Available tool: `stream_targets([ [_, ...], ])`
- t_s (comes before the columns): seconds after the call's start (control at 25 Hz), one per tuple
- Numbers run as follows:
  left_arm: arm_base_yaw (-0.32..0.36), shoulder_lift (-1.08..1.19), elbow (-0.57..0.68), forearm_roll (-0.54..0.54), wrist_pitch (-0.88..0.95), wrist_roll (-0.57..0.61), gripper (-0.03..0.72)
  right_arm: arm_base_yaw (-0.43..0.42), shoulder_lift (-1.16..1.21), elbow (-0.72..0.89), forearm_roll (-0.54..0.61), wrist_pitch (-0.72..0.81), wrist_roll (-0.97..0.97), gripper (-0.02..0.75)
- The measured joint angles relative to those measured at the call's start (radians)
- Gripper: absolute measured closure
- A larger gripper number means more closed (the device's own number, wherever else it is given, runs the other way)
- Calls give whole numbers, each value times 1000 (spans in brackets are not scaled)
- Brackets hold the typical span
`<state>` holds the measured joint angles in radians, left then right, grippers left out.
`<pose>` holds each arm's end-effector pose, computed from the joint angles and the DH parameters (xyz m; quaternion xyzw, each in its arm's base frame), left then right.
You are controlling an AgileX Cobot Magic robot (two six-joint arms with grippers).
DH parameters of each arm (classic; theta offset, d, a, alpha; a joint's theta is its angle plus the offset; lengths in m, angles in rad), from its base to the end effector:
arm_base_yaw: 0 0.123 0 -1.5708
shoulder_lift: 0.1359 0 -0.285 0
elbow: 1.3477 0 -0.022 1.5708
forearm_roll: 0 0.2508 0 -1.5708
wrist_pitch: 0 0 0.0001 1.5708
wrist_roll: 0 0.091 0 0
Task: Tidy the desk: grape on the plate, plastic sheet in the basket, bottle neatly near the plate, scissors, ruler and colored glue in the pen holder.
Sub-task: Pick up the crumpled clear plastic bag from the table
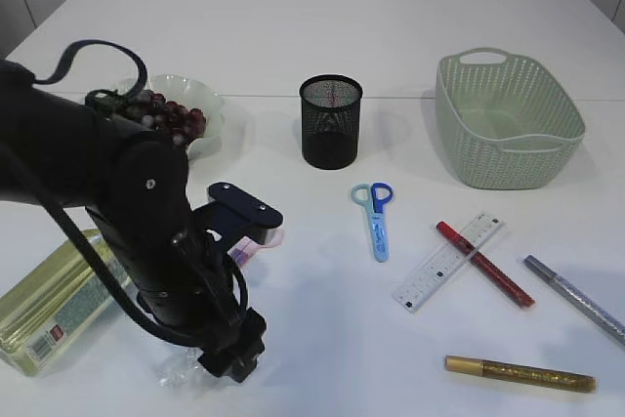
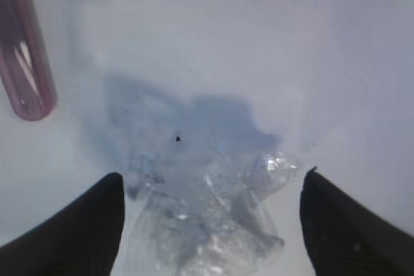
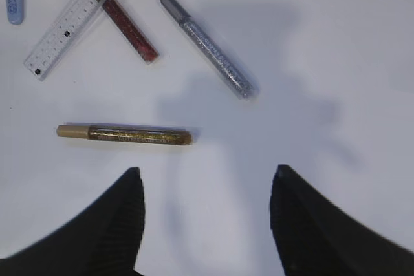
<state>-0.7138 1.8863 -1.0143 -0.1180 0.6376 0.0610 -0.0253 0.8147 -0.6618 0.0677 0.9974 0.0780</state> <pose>0.2460 -0.2215 0.1280 0.3347 0.9386 -0.0602 0.0577 0.1303 0.0019 0.2810 0.0606 0.9656 0.0387 0.2501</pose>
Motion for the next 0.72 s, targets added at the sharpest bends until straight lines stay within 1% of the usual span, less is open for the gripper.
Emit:
stream_targets([
  [0.08,0,10,0,2,-2,0,82,0,0,0,0,2,0,253],
  [0.2,0,11,0,7,-7,0,129,0,0,0,0,2,0,253],
  [0.32,0,11,0,12,-9,0,213,0,0,0,0,2,0,253],
  [0.52,0,11,0,12,-14,0,398,0,0,0,0,2,0,253],
  [0.64,0,11,0,13,-16,0,462,0,0,0,0,2,0,253],
  [0.72,0,11,0,13,-16,0,474,0,0,0,0,2,0,253],
])
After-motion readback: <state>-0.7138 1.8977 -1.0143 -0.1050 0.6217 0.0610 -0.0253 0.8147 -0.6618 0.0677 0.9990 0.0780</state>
